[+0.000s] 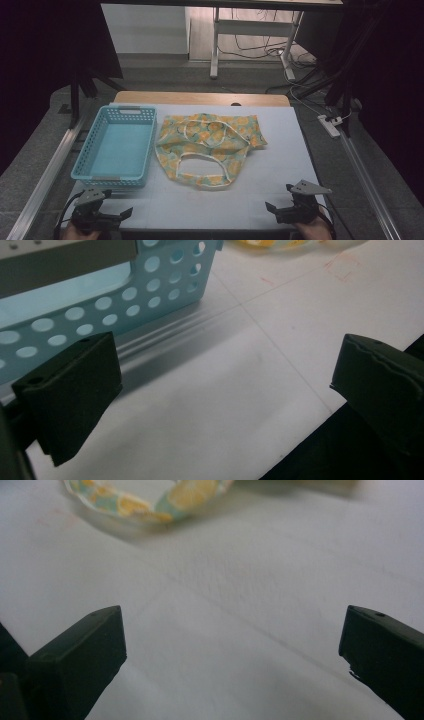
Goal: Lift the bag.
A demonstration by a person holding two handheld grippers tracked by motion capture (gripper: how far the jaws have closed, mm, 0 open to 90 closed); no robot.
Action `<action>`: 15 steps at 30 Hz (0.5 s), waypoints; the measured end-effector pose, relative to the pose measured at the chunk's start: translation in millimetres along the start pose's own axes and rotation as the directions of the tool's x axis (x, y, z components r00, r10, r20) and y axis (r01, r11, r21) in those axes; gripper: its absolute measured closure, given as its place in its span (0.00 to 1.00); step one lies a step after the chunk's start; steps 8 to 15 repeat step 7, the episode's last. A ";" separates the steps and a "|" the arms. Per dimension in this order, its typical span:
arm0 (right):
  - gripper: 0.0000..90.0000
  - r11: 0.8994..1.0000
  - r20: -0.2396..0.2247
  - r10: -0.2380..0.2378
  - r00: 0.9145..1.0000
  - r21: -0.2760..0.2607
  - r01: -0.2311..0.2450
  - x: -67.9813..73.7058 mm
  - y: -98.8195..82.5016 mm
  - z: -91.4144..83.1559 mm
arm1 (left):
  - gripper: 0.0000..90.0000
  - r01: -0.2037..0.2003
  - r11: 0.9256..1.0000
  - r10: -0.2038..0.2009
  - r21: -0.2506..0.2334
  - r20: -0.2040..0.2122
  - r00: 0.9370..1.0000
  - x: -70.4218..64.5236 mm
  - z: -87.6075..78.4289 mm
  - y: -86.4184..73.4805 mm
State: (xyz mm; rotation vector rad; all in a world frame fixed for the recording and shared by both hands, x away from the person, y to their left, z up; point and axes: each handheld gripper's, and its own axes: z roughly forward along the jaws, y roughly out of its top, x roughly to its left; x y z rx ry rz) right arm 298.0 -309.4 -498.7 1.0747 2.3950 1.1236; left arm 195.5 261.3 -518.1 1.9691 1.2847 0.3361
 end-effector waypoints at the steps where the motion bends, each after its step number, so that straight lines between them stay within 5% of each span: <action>1: 0.00 1.000 0.003 0.002 1.000 0.012 -0.002 -0.4 -2.2 -0.5 | 0.00 0.000 1.000 0.000 0.007 -0.009 1.000 0.2 0.1 -0.2; 15: 0.00 0.999 0.005 0.035 0.999 -0.007 -0.035 -4.1 -6.3 -7.5 | 0.00 0.023 1.000 -0.023 0.012 0.006 1.000 3.7 0.6 0.4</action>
